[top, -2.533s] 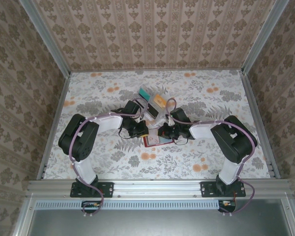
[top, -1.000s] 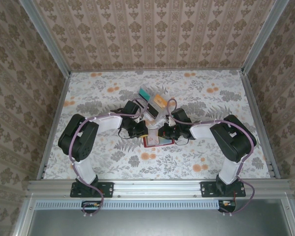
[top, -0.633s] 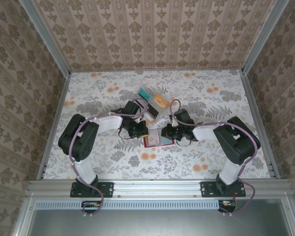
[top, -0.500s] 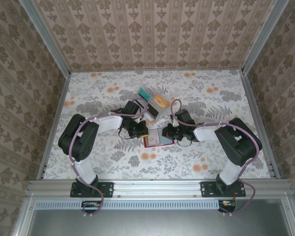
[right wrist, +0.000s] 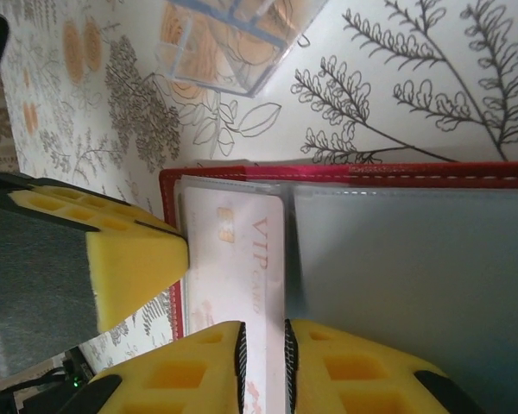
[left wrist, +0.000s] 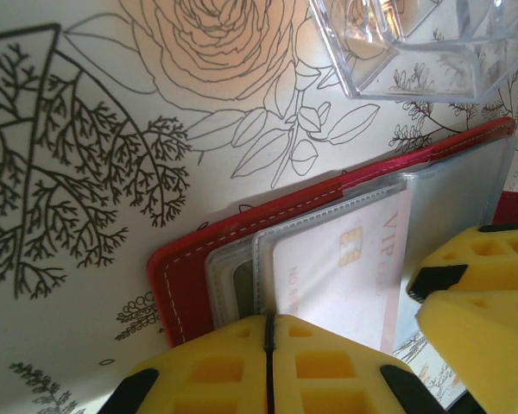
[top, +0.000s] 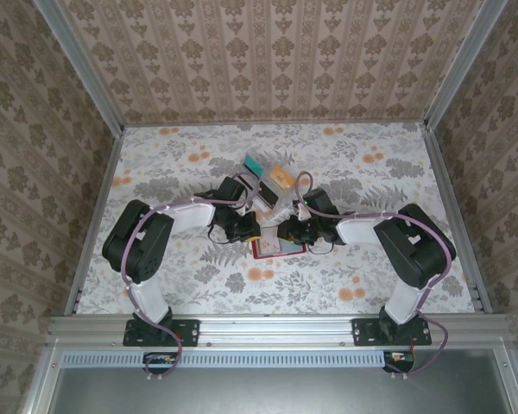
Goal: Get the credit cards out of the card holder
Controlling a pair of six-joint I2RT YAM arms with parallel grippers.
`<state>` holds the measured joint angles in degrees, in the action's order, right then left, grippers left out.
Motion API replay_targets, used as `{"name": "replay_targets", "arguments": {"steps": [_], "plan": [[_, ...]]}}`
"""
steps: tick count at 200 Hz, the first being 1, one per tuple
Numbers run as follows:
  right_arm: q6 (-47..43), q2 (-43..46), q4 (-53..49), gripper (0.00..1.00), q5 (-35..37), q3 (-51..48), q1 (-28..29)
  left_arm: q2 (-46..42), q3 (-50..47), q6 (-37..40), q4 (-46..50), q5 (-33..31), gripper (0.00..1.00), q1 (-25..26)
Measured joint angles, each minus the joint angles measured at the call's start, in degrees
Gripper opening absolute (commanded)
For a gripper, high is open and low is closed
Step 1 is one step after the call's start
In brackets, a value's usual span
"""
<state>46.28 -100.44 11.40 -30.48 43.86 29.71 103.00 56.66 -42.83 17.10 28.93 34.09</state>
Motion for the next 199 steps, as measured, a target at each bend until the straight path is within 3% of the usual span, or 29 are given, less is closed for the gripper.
{"name": "replay_targets", "arguments": {"steps": [30,86,124,199], "plan": [[-0.04,-0.87,-0.96,0.25,-0.02,0.72,0.35,0.00,0.00,0.00,0.00,0.00,0.08,0.00],[-0.90,-2.21,-1.20,0.15,-1.62,1.49,0.59,0.00,-0.13,-0.02,-0.11,0.04,0.08,0.00],[-1.49,-2.82,-1.14,0.00,-3.04,1.73,0.17,-0.37,-0.83,-0.07,-0.87,-0.09,0.08,-0.07],[-1.53,0.11,1.29,0.00,-2.97,-1.29,-0.68,-0.85,-0.87,-0.02,-0.83,-0.35,0.22,0.07]]}}
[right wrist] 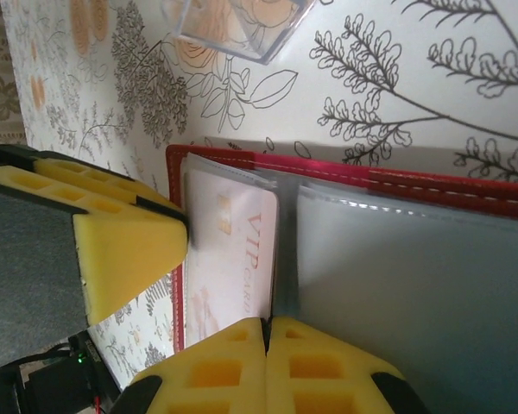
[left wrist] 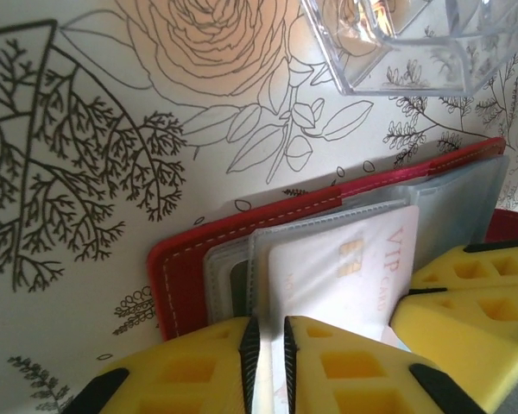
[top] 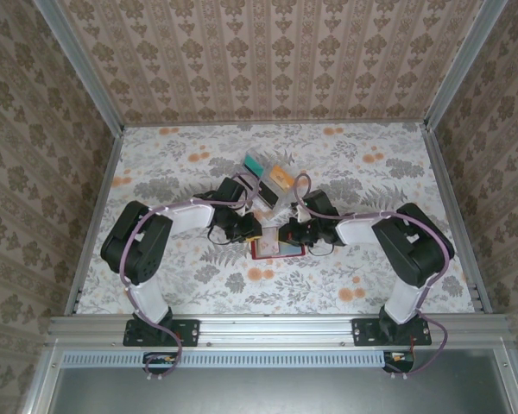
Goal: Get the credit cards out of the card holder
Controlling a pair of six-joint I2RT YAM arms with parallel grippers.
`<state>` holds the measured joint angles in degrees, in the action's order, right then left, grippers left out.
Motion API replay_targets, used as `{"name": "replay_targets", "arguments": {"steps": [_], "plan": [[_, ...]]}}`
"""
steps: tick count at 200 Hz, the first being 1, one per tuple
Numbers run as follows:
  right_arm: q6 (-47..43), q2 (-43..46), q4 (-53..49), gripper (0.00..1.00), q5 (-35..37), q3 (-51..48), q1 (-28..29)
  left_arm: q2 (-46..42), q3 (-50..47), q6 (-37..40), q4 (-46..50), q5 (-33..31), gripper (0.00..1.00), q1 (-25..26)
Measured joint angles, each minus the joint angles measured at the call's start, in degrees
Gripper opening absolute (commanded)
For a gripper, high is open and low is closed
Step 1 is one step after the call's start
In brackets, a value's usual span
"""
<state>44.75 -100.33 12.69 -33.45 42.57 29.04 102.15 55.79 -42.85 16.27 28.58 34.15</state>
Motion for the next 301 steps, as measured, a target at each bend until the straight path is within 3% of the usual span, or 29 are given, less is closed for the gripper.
{"name": "replay_targets", "arguments": {"steps": [33,108,170,301], "plan": [[-0.04,0.61,-0.24,0.00,0.15,-0.44,-0.72,-0.11,0.00,0.00,-0.07,0.15,0.22,-0.09],[-1.07,0.63,-1.73,0.00,1.66,-0.44,-1.05,-0.59,0.00,0.48,0.15,-0.28,0.06,-0.17],[-1.05,0.63,-1.70,0.00,1.66,-0.44,-1.05,-1.99,0.00,0.42,-1.73,0.59,0.01,1.25],[-0.87,1.75,0.22,0.00,2.27,-3.08,-1.05,0.22,-1.03,-1.31,-3.50,1.01,0.00,1.88]]}}
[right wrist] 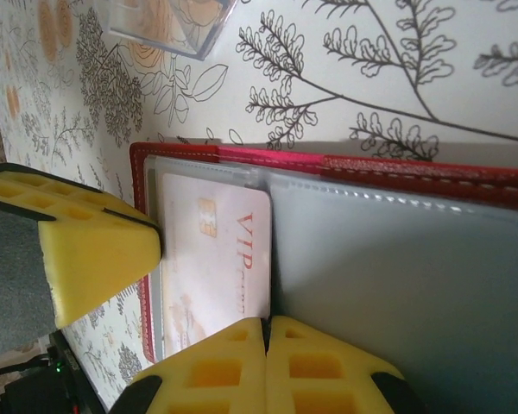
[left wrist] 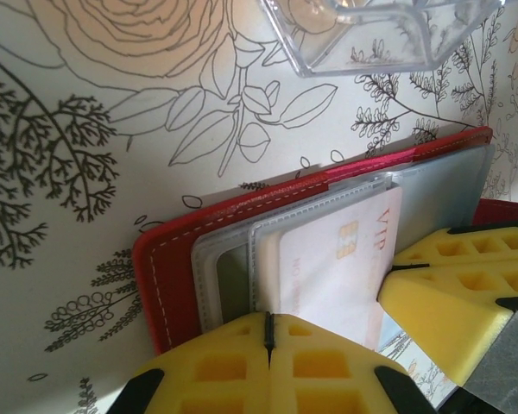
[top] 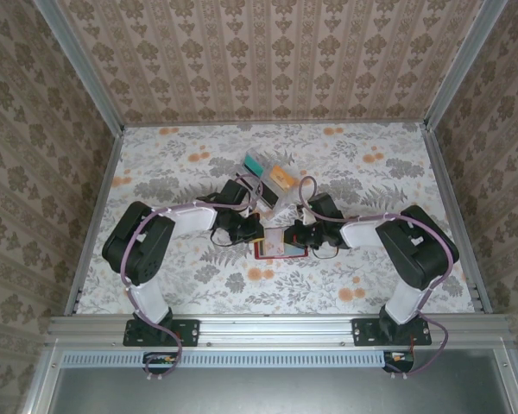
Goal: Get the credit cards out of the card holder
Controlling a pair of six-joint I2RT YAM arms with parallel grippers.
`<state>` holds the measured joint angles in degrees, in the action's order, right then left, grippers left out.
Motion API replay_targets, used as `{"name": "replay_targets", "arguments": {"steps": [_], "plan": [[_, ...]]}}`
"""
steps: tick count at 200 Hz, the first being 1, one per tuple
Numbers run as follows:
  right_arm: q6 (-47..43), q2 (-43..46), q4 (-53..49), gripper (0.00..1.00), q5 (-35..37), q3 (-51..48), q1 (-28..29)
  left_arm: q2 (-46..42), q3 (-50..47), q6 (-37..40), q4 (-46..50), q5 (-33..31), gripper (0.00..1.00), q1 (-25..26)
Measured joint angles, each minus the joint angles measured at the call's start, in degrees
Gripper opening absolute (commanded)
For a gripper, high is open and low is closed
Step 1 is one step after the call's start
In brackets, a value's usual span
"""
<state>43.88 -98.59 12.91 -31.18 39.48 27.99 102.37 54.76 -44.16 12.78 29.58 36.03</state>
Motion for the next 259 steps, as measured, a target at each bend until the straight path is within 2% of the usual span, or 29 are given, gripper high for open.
{"name": "replay_targets", "arguments": {"steps": [116,162,200,259], "plan": [[-1.81,6.73,-3.37,0.00,3.72,-2.60,-1.88,0.00,0.07,0.04,0.09,0.07,0.00,0.00],[-5.95,10.71,-6.47,0.00,3.32,-2.60,-3.87,-0.02,0.07,0.07,0.00,0.48,0.05,-0.11],[-7.72,12.81,-7.96,0.00,2.01,-2.60,-4.76,-0.81,0.07,0.44,0.79,0.46,0.16,-0.15],[-7.74,11.54,-8.28,0.00,0.55,-2.56,-4.83,-2.36,0.42,0.44,0.35,1.09,0.17,-0.15]]}}
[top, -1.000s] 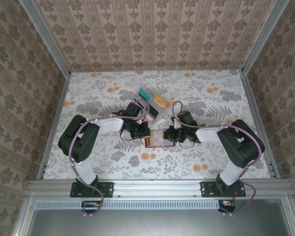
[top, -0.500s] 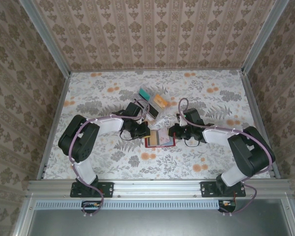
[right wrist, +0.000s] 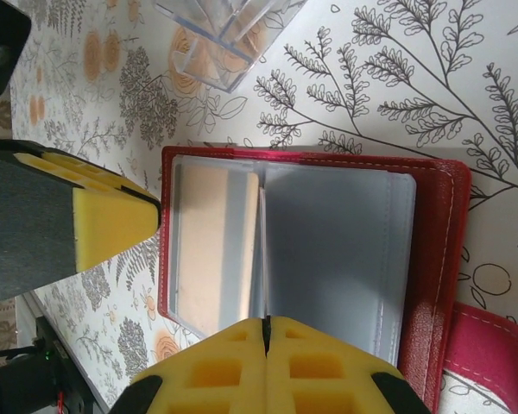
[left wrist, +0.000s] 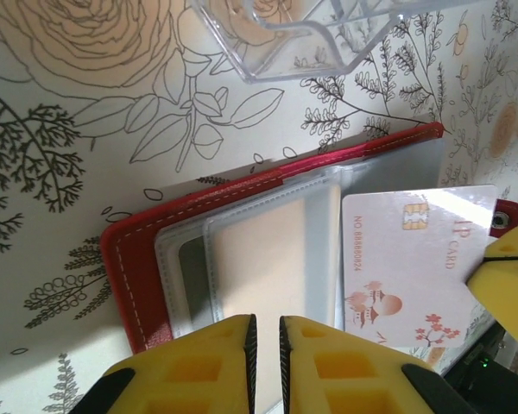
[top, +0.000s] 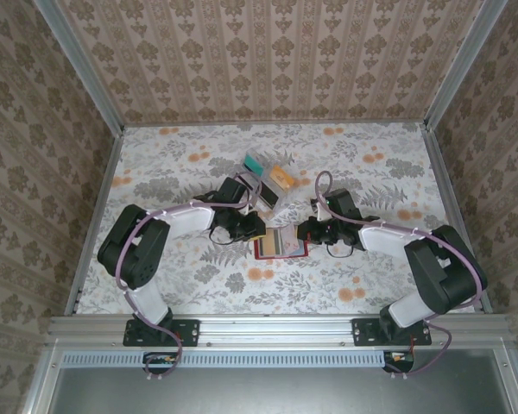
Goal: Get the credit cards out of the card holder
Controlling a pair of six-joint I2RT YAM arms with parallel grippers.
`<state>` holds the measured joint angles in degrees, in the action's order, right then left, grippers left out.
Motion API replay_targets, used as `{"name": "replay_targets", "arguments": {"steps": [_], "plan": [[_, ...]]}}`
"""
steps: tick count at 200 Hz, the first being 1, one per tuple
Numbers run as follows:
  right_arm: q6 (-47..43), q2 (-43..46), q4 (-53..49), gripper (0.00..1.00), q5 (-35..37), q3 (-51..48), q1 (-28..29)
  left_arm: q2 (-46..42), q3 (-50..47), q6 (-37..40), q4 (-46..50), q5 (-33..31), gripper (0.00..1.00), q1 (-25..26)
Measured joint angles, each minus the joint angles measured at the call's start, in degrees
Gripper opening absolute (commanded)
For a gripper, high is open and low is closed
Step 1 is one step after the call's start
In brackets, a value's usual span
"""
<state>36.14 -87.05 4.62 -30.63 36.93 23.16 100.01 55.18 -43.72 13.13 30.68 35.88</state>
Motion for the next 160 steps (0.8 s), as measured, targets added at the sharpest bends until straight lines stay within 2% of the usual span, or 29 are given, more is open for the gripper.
{"name": "replay_targets", "arguments": {"steps": [24,61,80,142,152,160], "plan": [[0.02,-1.79,-0.09,0.00,-0.26,0.57,0.61,0.02,0.00,-0.02,-0.02,0.02,0.17,0.04],[0.59,-3.85,0.15,0.16,-1.44,1.55,1.68,1.09,0.00,-0.22,-0.07,0.02,0.16,0.04],[1.18,-3.87,0.57,0.19,-2.54,1.86,2.01,1.84,0.00,-0.22,0.04,0.02,0.16,0.04],[1.53,-5.66,1.09,0.21,-3.76,2.99,2.69,2.27,0.00,-0.22,0.09,0.00,0.16,0.04],[1.53,-6.19,0.90,0.19,-3.74,3.17,2.91,2.27,0.00,-0.22,0.09,0.00,0.16,0.04],[1.55,-6.56,0.79,0.12,-3.69,3.34,3.06,2.27,0.00,-0.22,0.09,0.00,0.16,0.04]]}}
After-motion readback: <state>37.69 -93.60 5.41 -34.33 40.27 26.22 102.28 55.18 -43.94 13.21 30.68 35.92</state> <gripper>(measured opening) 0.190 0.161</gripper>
